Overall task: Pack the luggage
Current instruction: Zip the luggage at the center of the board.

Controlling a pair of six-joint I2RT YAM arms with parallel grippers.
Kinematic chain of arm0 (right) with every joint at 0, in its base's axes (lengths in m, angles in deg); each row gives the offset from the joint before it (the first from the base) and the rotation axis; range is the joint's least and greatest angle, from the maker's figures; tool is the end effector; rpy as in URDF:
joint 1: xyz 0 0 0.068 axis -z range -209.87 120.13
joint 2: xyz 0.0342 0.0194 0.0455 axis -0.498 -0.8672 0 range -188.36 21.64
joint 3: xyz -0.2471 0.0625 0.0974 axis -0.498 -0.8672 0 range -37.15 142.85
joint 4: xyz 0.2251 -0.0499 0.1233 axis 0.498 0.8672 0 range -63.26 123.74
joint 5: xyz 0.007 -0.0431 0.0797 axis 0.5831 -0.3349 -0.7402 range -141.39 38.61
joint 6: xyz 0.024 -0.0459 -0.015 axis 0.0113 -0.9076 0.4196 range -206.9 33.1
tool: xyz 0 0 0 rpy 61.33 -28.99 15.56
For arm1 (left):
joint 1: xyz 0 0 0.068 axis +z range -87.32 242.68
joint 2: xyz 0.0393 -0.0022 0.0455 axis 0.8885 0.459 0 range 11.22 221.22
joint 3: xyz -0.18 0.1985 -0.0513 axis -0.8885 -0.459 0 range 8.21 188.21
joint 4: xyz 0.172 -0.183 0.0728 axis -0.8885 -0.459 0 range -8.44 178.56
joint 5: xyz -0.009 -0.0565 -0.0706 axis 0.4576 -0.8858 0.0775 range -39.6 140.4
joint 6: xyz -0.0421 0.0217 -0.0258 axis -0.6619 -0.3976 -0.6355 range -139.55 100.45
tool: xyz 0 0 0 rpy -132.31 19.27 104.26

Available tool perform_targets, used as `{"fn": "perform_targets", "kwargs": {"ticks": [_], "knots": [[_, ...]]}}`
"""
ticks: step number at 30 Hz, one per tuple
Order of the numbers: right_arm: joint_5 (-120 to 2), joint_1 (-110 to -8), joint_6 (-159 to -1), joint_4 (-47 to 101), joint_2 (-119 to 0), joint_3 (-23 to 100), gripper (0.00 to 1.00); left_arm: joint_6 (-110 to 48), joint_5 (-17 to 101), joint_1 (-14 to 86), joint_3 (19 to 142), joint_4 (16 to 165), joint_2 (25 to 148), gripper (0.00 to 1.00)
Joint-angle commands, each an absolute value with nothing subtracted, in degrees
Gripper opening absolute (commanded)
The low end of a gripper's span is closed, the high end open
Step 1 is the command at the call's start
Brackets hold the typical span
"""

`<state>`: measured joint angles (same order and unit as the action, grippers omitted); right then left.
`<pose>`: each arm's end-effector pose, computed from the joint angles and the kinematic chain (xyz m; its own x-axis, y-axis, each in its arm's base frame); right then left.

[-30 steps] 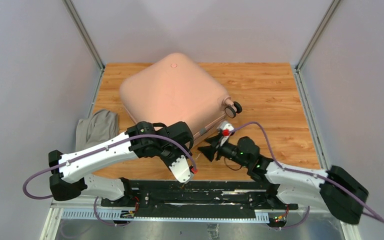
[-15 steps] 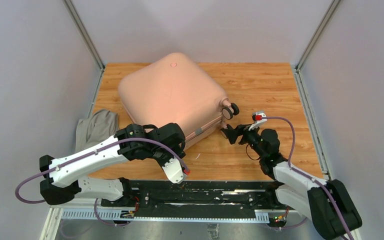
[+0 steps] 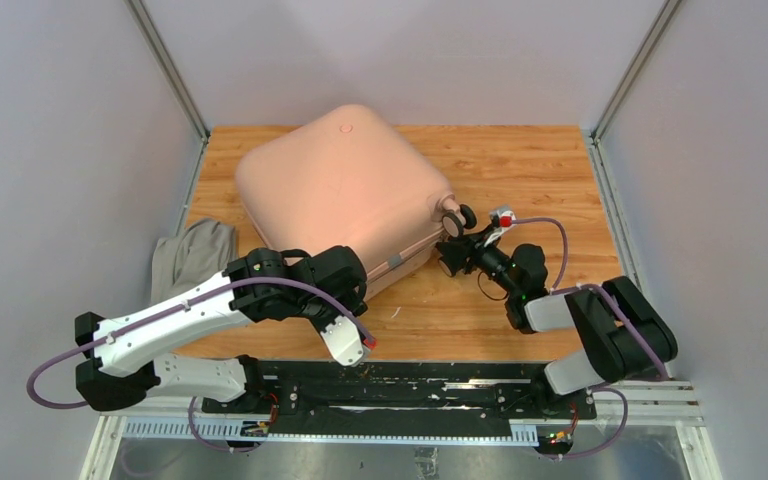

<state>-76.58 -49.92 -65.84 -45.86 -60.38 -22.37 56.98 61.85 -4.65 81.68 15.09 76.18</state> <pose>0.2195 0.0962 0.1822 -0.1726 0.2832 -0.9434 -0.6925 0.6462 0.3207 0.0789 -0.1706 0.3497 0.7666 0.6376 0.0764 0.5428 -0.7070 0.4534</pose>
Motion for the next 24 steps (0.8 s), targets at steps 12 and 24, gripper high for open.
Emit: {"fn": "perform_targets", "kwargs": {"ticks": [12,24], "knots": [[-82.6,-50.6,-58.8,-60.7,-66.1,-19.2,0.1,62.5,69.6,-4.9,85.6,24.7,72.4,0.0],[-78.5,-54.2,-63.5,-53.5,-61.2,-18.9,0.13,62.6,69.3,-4.9,86.2,24.7,72.6,0.0]]}}
